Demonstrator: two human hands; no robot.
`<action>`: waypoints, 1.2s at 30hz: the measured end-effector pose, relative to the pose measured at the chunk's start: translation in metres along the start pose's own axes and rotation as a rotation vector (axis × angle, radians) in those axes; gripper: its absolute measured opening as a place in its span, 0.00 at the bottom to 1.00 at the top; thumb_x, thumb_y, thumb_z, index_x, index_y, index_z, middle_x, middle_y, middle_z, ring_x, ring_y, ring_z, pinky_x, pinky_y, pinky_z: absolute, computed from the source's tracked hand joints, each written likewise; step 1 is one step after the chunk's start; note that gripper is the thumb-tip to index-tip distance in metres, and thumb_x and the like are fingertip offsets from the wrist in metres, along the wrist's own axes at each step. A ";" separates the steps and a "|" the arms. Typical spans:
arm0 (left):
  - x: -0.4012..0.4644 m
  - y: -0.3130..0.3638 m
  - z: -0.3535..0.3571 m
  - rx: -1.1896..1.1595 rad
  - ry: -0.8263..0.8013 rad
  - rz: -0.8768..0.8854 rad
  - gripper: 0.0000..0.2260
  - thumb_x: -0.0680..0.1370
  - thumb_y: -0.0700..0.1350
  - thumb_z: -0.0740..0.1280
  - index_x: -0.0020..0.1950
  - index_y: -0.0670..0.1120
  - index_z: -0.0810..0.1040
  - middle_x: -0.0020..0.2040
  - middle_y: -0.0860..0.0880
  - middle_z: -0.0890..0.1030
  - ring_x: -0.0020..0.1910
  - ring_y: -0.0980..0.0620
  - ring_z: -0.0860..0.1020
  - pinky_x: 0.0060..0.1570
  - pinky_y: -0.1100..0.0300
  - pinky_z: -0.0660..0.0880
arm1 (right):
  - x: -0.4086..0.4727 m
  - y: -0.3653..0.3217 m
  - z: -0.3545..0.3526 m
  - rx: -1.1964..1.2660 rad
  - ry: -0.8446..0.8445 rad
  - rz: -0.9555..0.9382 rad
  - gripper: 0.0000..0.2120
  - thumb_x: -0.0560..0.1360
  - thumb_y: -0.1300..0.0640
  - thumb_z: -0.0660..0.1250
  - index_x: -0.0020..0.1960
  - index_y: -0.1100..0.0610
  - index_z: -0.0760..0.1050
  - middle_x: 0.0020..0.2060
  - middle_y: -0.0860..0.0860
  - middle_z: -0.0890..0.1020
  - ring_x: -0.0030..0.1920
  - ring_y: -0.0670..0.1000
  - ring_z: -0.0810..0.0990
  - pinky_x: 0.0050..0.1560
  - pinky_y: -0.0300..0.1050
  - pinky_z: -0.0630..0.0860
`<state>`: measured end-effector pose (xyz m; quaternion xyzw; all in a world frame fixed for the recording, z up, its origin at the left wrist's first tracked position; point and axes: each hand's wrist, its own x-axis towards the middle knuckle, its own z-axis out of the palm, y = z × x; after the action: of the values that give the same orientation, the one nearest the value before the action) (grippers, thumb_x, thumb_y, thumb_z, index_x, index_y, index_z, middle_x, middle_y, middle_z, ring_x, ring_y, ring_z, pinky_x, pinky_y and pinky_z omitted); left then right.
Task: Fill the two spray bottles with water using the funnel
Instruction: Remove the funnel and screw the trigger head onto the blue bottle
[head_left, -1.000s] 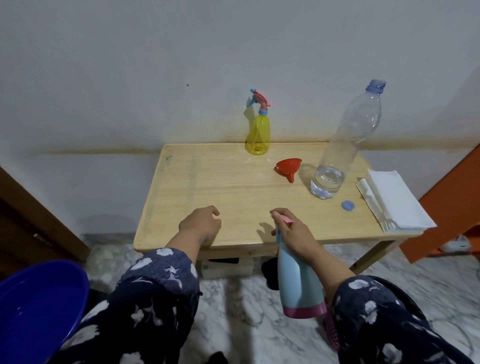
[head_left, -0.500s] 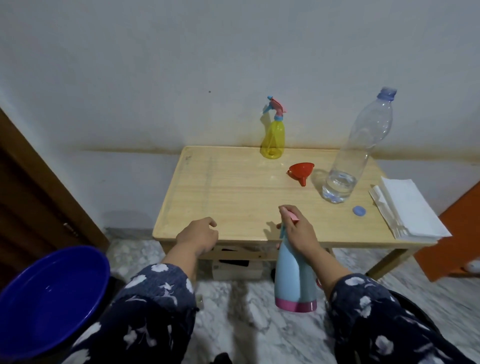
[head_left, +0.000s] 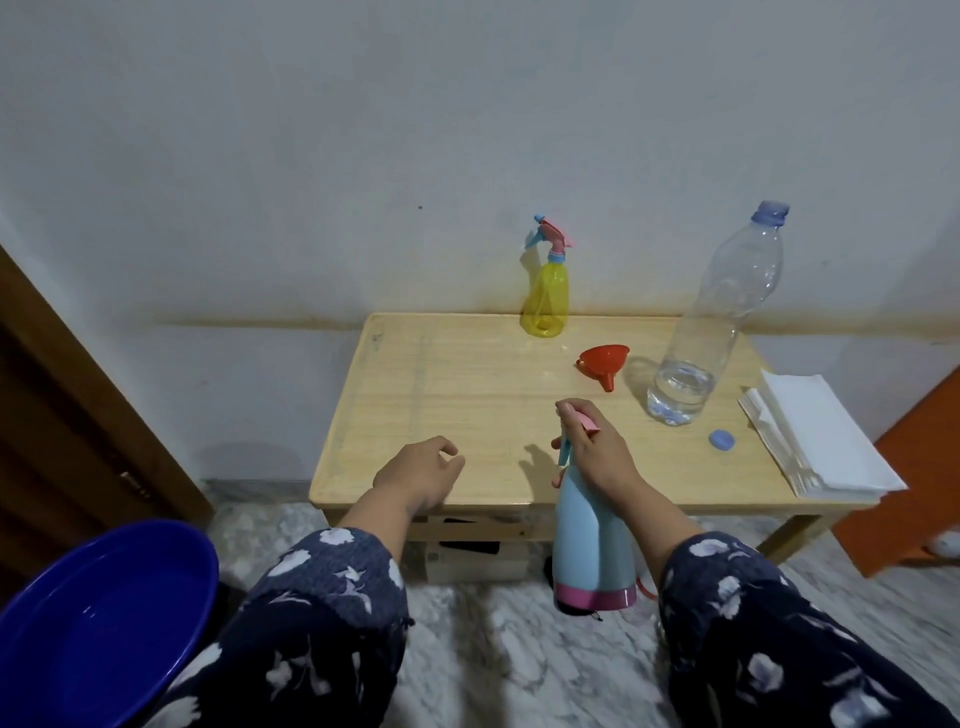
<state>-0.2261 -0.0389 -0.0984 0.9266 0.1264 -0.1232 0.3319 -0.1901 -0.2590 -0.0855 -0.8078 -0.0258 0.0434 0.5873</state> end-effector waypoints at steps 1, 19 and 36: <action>0.002 0.003 -0.001 -0.059 -0.028 0.025 0.15 0.81 0.57 0.60 0.63 0.52 0.74 0.47 0.55 0.76 0.47 0.51 0.77 0.52 0.56 0.75 | 0.005 -0.006 0.002 0.000 0.016 -0.029 0.14 0.80 0.47 0.58 0.60 0.53 0.73 0.47 0.52 0.77 0.50 0.55 0.80 0.29 0.44 0.80; 0.090 0.054 -0.038 -0.497 0.093 0.222 0.35 0.64 0.54 0.79 0.66 0.58 0.66 0.56 0.55 0.78 0.53 0.52 0.79 0.52 0.50 0.79 | 0.140 -0.114 0.069 -0.081 -0.053 -0.086 0.21 0.78 0.41 0.60 0.63 0.54 0.72 0.53 0.52 0.78 0.54 0.54 0.78 0.54 0.48 0.75; 0.250 0.067 -0.038 -0.692 0.246 0.192 0.33 0.65 0.44 0.77 0.60 0.70 0.68 0.54 0.57 0.79 0.54 0.49 0.80 0.46 0.46 0.81 | 0.275 -0.080 0.083 -0.397 -0.048 0.014 0.29 0.66 0.47 0.76 0.64 0.51 0.73 0.47 0.52 0.82 0.49 0.54 0.81 0.45 0.48 0.76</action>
<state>0.0355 -0.0266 -0.1089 0.7753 0.1120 0.0708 0.6175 0.0759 -0.1301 -0.0453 -0.9067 -0.0422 0.0608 0.4152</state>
